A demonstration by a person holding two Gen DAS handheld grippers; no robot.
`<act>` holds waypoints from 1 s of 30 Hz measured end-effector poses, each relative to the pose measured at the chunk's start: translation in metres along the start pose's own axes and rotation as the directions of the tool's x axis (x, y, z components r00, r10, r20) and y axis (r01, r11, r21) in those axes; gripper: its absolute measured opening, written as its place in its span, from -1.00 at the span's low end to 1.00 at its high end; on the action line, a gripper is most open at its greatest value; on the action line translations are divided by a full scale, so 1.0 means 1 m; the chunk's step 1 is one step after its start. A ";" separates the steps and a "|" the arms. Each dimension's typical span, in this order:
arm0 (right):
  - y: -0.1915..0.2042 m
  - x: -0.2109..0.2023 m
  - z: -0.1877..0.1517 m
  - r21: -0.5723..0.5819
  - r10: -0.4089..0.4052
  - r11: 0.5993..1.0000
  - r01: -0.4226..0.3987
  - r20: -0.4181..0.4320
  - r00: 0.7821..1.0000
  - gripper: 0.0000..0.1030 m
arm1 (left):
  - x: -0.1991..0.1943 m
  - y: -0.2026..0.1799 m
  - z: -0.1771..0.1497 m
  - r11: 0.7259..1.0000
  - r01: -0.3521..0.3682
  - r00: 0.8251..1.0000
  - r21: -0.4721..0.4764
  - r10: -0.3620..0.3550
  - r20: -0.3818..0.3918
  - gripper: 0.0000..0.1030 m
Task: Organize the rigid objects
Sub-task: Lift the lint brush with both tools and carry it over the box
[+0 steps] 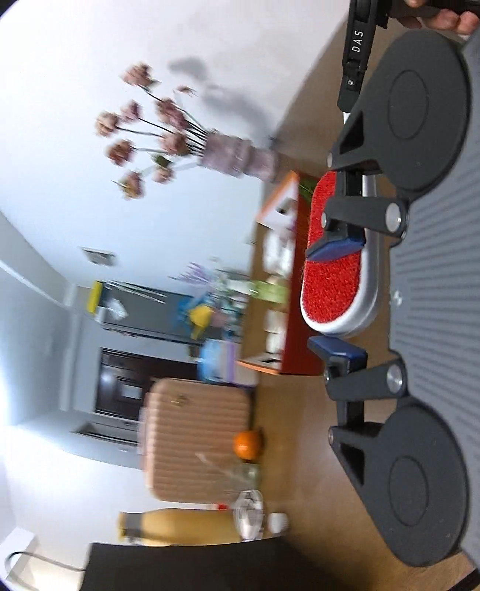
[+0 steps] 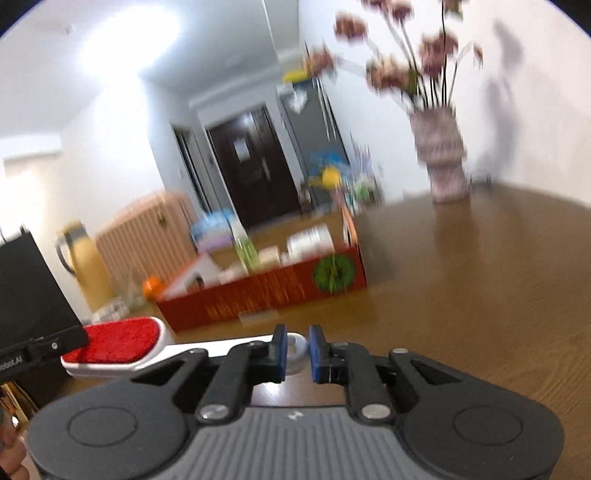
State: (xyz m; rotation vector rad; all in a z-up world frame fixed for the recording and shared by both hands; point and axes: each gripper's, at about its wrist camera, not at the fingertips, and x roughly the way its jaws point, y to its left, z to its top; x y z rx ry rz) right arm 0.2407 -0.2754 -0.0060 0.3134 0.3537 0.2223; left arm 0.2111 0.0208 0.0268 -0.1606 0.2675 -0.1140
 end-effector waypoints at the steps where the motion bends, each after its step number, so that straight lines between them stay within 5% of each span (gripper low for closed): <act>1: 0.003 -0.007 0.004 -0.009 0.006 1.000 -0.006 0.028 1.000 -0.75 | -0.008 -0.001 0.004 1.000 0.006 1.000 -0.005 -0.006 0.024 -0.16; 8: 0.021 -0.018 0.048 -0.049 0.047 0.998 -0.042 0.124 0.991 -0.75 | -0.019 -0.003 0.042 0.999 0.025 0.995 -0.022 -0.023 0.101 -0.16; 14: 0.015 0.023 0.101 -0.026 0.065 0.998 -0.062 0.151 0.986 -0.75 | 0.036 0.005 0.087 0.996 0.067 0.994 -0.054 -0.062 0.087 -0.16; 22: -0.003 0.143 0.144 0.018 0.036 0.999 -0.036 0.010 0.999 -0.75 | 0.149 0.030 0.121 0.994 0.070 0.996 -0.089 -0.074 -0.042 -0.18; 30: -0.026 0.238 0.133 0.028 0.024 0.999 -0.020 -0.175 0.984 -0.75 | 0.239 0.056 0.103 0.992 0.044 0.978 -0.119 -0.067 -0.200 -0.19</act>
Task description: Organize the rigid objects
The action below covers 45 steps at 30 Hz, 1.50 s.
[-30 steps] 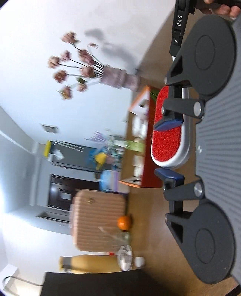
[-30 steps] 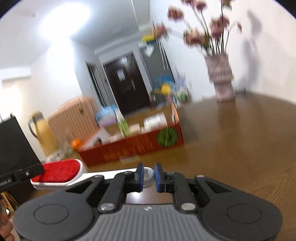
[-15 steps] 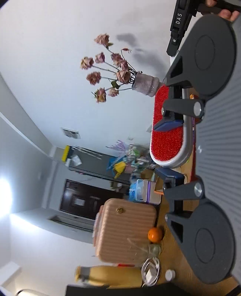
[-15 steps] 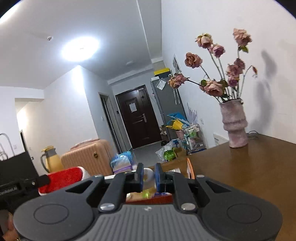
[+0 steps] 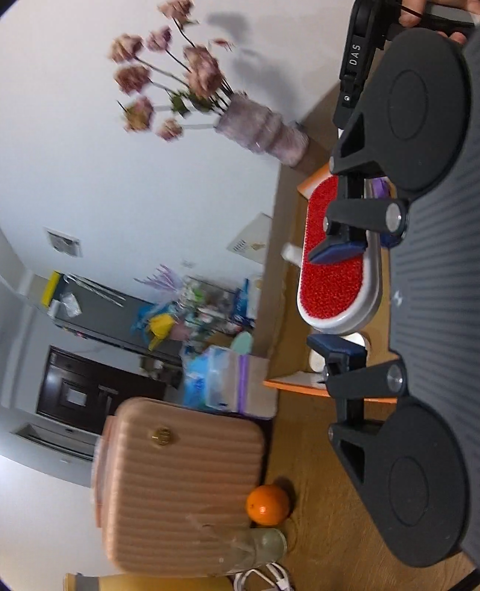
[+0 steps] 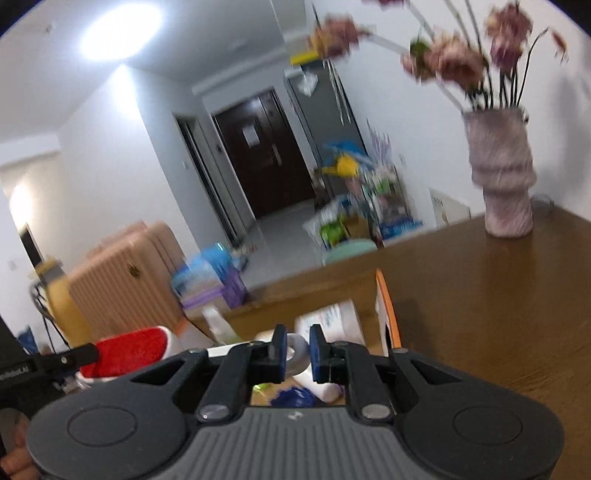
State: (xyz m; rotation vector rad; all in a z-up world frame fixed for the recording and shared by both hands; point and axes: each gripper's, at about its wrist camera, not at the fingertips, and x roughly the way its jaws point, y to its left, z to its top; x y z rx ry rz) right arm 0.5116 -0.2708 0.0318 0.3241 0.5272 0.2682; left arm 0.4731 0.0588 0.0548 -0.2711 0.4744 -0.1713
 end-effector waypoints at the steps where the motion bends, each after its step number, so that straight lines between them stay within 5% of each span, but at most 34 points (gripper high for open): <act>1: -0.003 0.010 -0.005 0.010 -0.008 1.000 0.008 -0.021 1.000 -0.75 | 0.008 0.001 -0.004 1.000 -0.015 1.000 0.002 0.015 -0.010 -0.19; 6: -0.020 0.046 -0.031 0.053 -0.033 0.998 0.040 -0.125 0.992 -0.75 | 0.041 0.012 -0.021 0.999 -0.043 0.995 -0.016 0.041 -0.088 -0.19; 14: 0.016 0.073 -0.038 -0.249 -0.191 0.960 0.130 -0.237 0.953 -0.71 | 0.075 0.009 -0.042 0.991 -0.103 0.972 0.091 0.120 -0.204 -0.35; 21: 0.013 0.084 -0.003 -0.242 -0.198 0.964 0.113 -0.361 0.911 -0.64 | 0.079 -0.004 -0.019 0.970 -0.144 0.932 0.199 0.200 -0.302 0.16; 24: 0.020 0.075 0.009 -0.258 -0.207 0.959 0.114 -0.367 0.907 -0.45 | 0.070 -0.012 -0.011 0.965 -0.137 0.926 0.225 0.205 -0.316 0.54; 28: 0.031 0.056 0.017 -0.240 -0.160 0.969 0.068 -0.388 0.908 0.06 | 0.053 -0.024 -0.006 0.954 -0.165 0.923 0.250 0.239 -0.302 0.59; 32: 0.043 0.027 0.018 -0.246 -0.146 0.967 0.063 -0.336 0.930 0.37 | 0.021 -0.040 -0.002 0.953 -0.170 0.947 0.251 0.228 -0.226 0.69; 36: 0.050 -0.012 0.017 -0.223 -0.084 0.974 0.038 -0.201 0.976 0.63 | -0.023 -0.056 -0.002 0.945 -0.187 0.977 0.270 0.207 -0.047 0.85; 41: 0.060 -0.066 0.013 -0.224 -0.049 0.974 0.045 -0.012 0.999 0.64 | -0.071 -0.074 -0.006 0.941 -0.204 0.976 0.272 0.172 0.135 0.94; 45: 0.068 -0.108 0.002 -0.275 -0.008 0.960 0.058 0.180 0.984 0.76 | -0.107 -0.082 -0.016 0.949 -0.208 0.952 0.237 0.141 0.271 1.00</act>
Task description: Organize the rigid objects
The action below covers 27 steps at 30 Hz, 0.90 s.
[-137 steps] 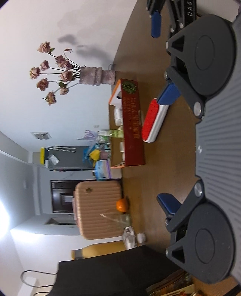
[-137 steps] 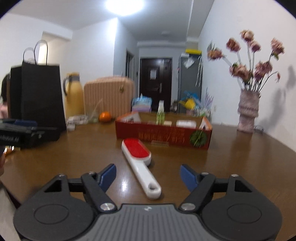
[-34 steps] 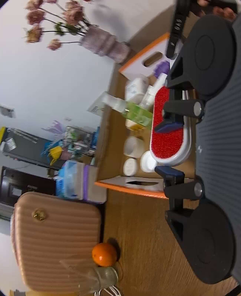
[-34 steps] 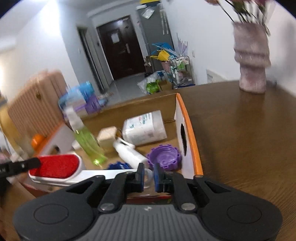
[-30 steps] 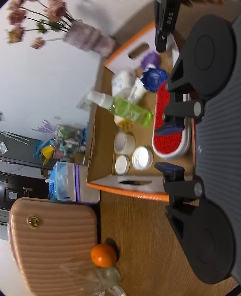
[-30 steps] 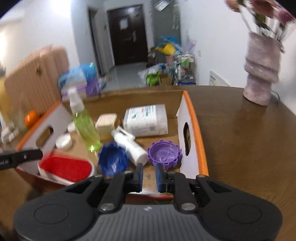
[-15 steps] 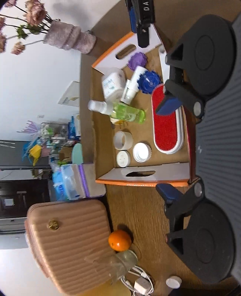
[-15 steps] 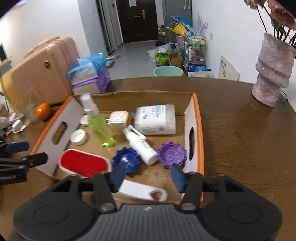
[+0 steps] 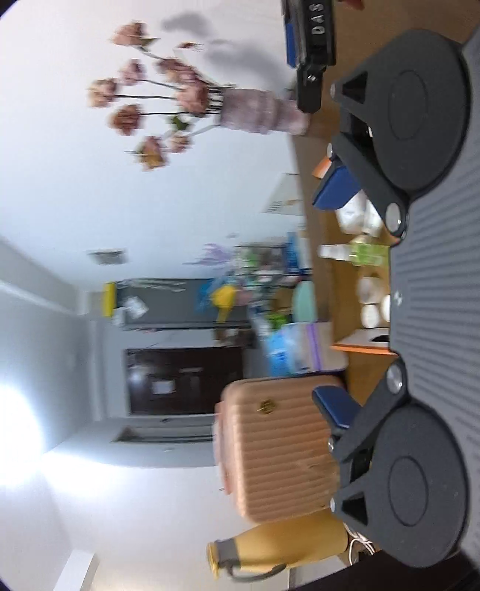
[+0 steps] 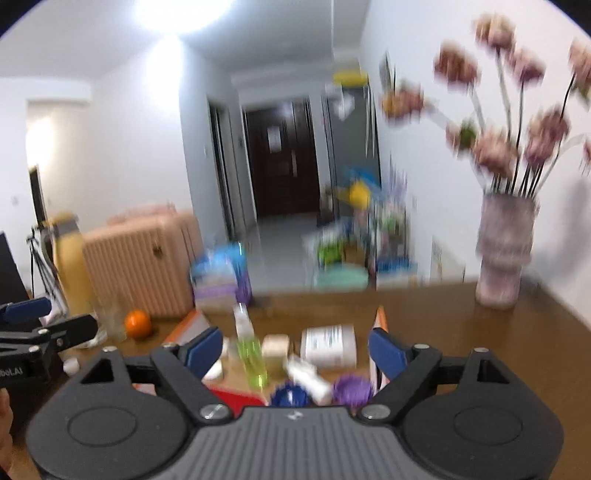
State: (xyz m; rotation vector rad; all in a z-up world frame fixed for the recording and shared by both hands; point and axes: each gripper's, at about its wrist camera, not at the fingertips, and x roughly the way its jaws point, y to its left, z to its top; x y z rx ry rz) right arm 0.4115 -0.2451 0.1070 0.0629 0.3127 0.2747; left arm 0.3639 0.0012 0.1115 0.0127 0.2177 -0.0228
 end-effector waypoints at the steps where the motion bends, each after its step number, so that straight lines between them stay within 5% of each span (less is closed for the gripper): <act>1: 0.001 -0.009 -0.001 -0.016 -0.006 1.000 0.007 0.046 0.999 0.80 | -0.007 0.001 -0.002 1.000 -0.001 1.000 -0.011 0.002 0.025 1.00; 7: 0.005 -0.044 -0.017 -0.031 -0.029 0.999 0.035 0.190 0.981 0.88 | -0.030 0.005 -0.011 1.000 -0.002 0.998 -0.028 0.004 0.068 1.00; 17: 0.010 -0.073 -0.049 -0.011 -0.038 0.999 0.041 0.191 0.981 0.94 | -0.071 0.017 -0.024 0.999 0.003 0.996 -0.045 0.001 0.090 1.00; 27: 0.031 -0.156 -0.103 -0.029 -0.036 0.999 0.042 0.198 0.980 1.00 | -0.159 0.021 -0.072 1.000 0.000 0.998 0.007 0.000 0.064 1.00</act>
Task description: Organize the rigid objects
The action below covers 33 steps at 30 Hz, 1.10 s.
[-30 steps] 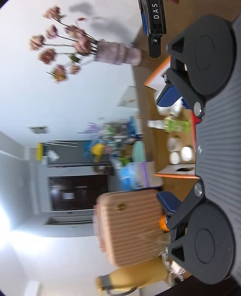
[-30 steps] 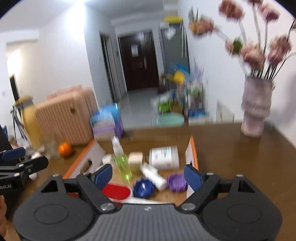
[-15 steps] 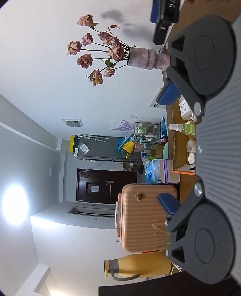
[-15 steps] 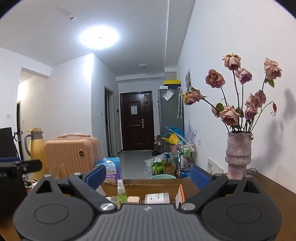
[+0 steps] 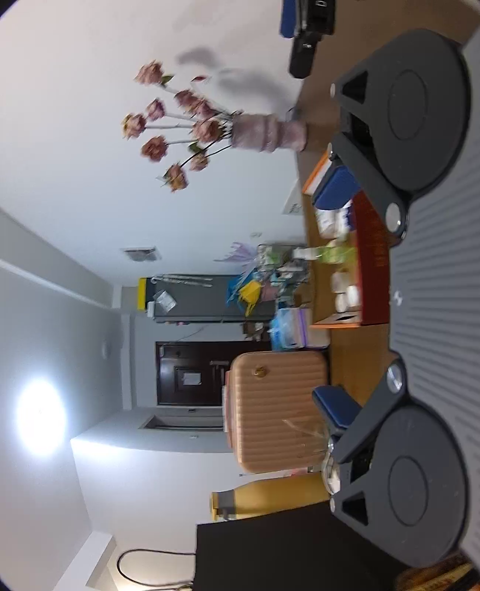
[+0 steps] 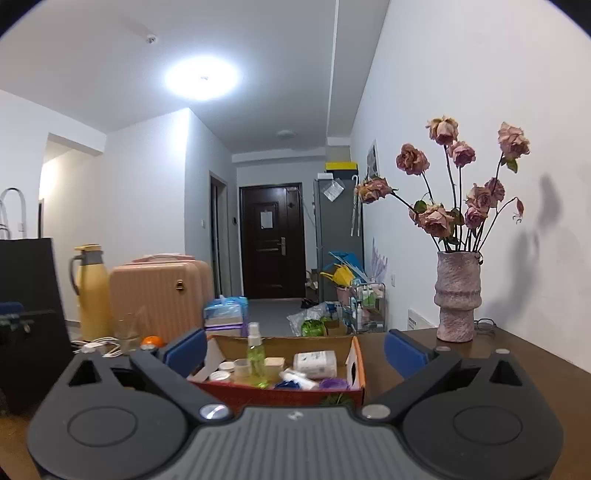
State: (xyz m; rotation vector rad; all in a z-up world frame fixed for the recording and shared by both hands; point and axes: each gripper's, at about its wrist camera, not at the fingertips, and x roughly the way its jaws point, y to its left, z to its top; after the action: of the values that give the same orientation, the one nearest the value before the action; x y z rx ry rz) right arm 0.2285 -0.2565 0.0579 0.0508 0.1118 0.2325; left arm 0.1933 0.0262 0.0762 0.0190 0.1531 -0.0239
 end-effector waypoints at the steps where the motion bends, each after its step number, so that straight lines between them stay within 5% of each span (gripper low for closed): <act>1: 0.003 -0.010 -0.004 0.000 0.006 1.000 -0.006 -0.009 1.000 1.00 | -0.010 0.000 -0.006 1.000 0.006 1.000 0.000 -0.006 -0.007 1.00; 7: 0.025 -0.069 -0.027 -0.042 0.012 0.999 -0.012 -0.005 1.000 1.00 | -0.072 -0.005 -0.038 1.000 0.008 1.000 0.004 -0.008 0.008 1.00; 14: 0.065 -0.129 -0.066 -0.105 -0.034 0.994 0.037 0.036 0.999 1.00 | -0.132 -0.015 -0.085 0.998 -0.047 0.996 -0.051 0.043 -0.075 1.00; 17: 0.079 -0.158 -0.079 -0.042 -0.033 0.999 0.034 0.038 0.999 1.00 | -0.152 -0.023 -0.098 0.998 -0.051 0.997 -0.027 0.049 -0.067 1.00; 22: 0.089 -0.190 -0.089 -0.018 0.015 1.000 -0.015 0.018 1.000 1.00 | -0.164 -0.023 -0.099 0.999 -0.042 0.999 -0.021 0.041 -0.031 1.00; 33: 0.088 -0.189 -0.090 -0.019 0.010 1.000 -0.010 0.000 1.000 1.00 | -0.163 -0.024 -0.096 0.999 -0.046 0.999 -0.016 0.046 -0.030 1.00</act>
State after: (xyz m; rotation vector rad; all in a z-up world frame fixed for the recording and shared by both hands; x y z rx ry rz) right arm 0.0159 -0.2117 -0.0059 0.0320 0.1095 0.2434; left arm 0.0168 0.0081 0.0063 0.0064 0.1821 0.0235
